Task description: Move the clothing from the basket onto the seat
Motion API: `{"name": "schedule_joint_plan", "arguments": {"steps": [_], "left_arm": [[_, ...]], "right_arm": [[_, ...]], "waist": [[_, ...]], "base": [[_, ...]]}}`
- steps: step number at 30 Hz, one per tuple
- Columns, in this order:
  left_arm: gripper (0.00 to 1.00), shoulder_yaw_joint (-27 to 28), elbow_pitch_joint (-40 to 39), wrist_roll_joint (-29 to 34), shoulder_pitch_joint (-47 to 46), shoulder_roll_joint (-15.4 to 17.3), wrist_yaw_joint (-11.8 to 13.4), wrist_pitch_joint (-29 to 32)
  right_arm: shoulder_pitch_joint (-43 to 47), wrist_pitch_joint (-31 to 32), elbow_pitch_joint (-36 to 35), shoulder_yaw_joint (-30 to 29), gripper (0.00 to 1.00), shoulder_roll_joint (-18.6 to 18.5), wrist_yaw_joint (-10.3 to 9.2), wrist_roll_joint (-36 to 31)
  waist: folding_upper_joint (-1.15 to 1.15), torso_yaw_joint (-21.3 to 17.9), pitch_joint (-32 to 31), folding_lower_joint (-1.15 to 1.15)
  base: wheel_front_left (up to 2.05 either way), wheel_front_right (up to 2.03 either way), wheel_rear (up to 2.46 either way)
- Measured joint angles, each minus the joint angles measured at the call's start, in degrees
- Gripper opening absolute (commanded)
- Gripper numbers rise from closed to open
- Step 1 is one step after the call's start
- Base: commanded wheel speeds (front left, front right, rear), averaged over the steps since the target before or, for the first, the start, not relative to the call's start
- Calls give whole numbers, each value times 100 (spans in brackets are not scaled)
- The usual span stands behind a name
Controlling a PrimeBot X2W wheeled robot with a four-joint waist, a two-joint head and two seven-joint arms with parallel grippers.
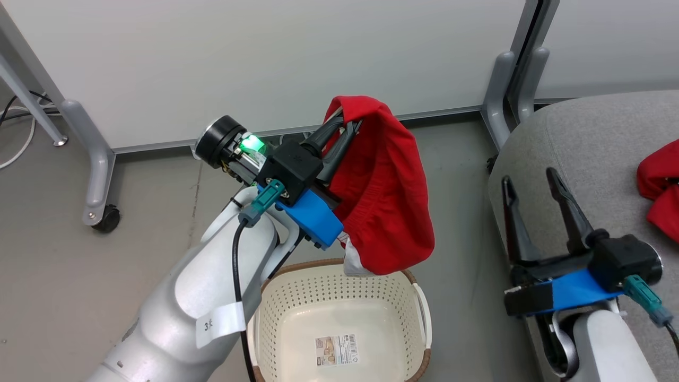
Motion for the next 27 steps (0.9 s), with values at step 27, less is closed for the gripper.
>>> {"name": "schedule_joint_plan", "arguments": {"steps": [27], "left_arm": [[0,-266,-182,104,-147,-224,-14,0]], "right_arm": [[-1579,0,1282,1553,100,3,0,-96]], "waist": [[0,351,346,0]], "base": [[0,0,0]]}}
